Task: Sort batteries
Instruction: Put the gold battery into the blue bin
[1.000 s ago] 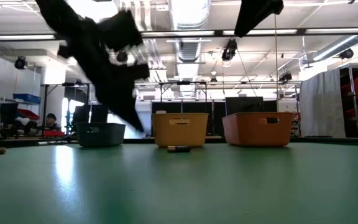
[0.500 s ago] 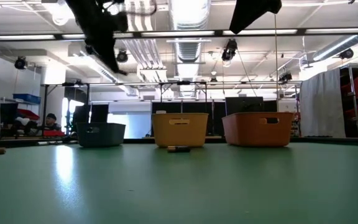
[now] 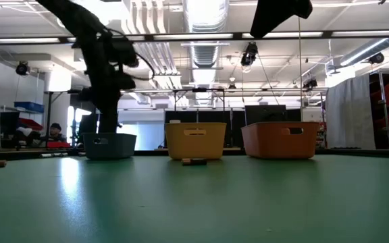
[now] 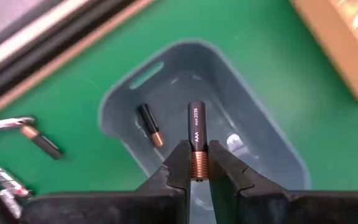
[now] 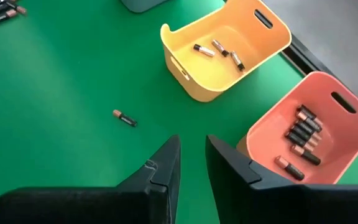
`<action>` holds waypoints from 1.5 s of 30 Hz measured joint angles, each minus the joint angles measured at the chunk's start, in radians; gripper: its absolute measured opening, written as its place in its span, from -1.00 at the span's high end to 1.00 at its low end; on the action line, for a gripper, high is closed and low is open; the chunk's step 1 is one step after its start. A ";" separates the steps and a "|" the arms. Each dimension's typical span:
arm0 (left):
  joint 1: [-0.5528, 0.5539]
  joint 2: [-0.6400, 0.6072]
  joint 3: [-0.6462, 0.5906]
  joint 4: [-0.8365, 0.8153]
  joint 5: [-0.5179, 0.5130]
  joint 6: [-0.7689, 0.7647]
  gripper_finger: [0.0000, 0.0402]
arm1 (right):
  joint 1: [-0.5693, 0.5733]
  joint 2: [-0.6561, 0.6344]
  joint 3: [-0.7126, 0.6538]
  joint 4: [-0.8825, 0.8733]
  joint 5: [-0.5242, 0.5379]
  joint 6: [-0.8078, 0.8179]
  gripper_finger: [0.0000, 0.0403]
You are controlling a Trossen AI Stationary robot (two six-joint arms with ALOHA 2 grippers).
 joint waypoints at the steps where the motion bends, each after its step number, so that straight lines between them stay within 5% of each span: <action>1: -0.003 0.013 -0.011 0.013 0.000 -0.006 0.92 | 0.000 0.000 -0.002 -0.001 0.000 0.006 0.65; 14: -0.005 0.170 -0.058 0.097 0.000 -0.048 0.91 | -0.001 0.000 -0.007 -0.001 0.000 0.012 0.55; 28: -0.005 0.242 -0.059 0.155 -0.007 -0.005 0.66 | -0.001 0.000 -0.007 -0.001 0.014 -0.003 0.48; 38: -0.042 0.079 -0.045 0.139 0.006 -0.001 0.49 | -0.001 0.009 -0.013 0.011 0.065 -0.023 0.42; 45: -0.247 -0.135 -0.047 0.164 0.050 -0.014 0.49 | -0.002 0.030 -0.050 0.060 0.059 -0.080 0.40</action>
